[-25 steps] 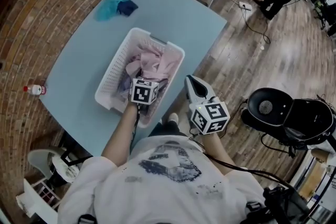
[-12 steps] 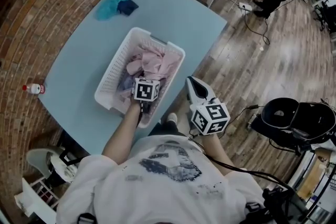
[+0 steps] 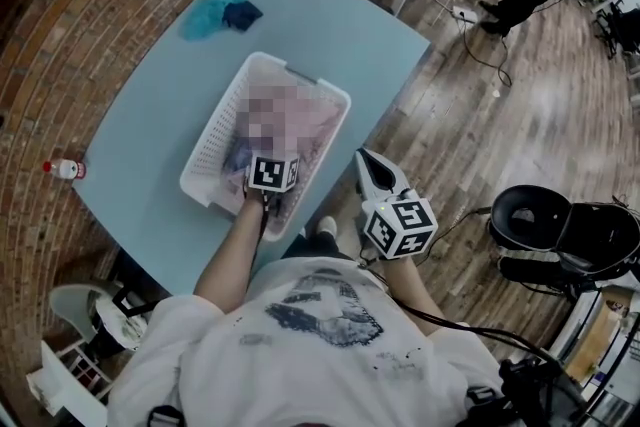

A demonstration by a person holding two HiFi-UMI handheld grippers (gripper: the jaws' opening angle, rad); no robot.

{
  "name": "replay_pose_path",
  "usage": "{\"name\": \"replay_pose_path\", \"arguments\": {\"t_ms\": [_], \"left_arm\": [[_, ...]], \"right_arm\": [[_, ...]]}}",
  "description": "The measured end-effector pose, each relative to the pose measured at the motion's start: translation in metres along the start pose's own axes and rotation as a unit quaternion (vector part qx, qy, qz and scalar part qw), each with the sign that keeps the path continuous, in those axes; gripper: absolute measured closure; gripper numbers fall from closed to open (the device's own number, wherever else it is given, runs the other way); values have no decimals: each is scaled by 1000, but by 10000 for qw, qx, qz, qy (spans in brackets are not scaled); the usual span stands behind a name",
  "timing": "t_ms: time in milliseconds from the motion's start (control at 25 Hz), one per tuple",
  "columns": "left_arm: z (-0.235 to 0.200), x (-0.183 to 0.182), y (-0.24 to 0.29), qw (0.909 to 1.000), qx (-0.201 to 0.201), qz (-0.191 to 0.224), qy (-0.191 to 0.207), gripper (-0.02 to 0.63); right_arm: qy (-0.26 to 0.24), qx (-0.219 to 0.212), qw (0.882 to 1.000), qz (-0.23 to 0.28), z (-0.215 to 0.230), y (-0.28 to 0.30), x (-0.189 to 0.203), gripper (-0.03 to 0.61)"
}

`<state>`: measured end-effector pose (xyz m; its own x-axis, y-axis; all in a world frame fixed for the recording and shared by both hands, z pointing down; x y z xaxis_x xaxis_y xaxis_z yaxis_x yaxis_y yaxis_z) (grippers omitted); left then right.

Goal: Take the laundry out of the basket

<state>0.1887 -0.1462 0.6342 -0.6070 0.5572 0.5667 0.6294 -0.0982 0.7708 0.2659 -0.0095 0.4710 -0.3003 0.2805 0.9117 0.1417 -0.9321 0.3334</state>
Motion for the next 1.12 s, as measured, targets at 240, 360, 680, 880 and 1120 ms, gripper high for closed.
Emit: {"name": "replay_pose_path", "arguments": {"t_ms": [240,360,680,880,1120], "left_arm": [[0,-7,-13,9992,173,228,-268,463],[2,-8,-16,9977,341,416,-410,470],[6,-25,-49,9905,554,1032,-727,488],[8,-42,-80,9815,776,1469,-956,492],[12,-59,-114,9737,946,1847,-944,491]], "right_arm": [[32,58,10000,-5,1,-5,1,581],[15,49,10000,19,0,-8,-2,581],[-61,-54,9999,68,-9,-9,-7,581],[-84,-121,9999,73,-18,-10,-9,581],[-137,-183,9996,137,-27,-9,-15,581]]}}
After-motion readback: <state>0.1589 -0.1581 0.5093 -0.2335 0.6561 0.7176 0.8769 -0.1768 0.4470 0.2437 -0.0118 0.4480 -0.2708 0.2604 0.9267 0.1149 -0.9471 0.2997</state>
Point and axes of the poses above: the fingertips, and each gripper's own axes: y forward along the fingers, z to its right, x out of its underside, the point moved 2 cm from there along -y, backward along the fingers, and after that the axes turned 6 degrees about -y, right-handed, at the moved point
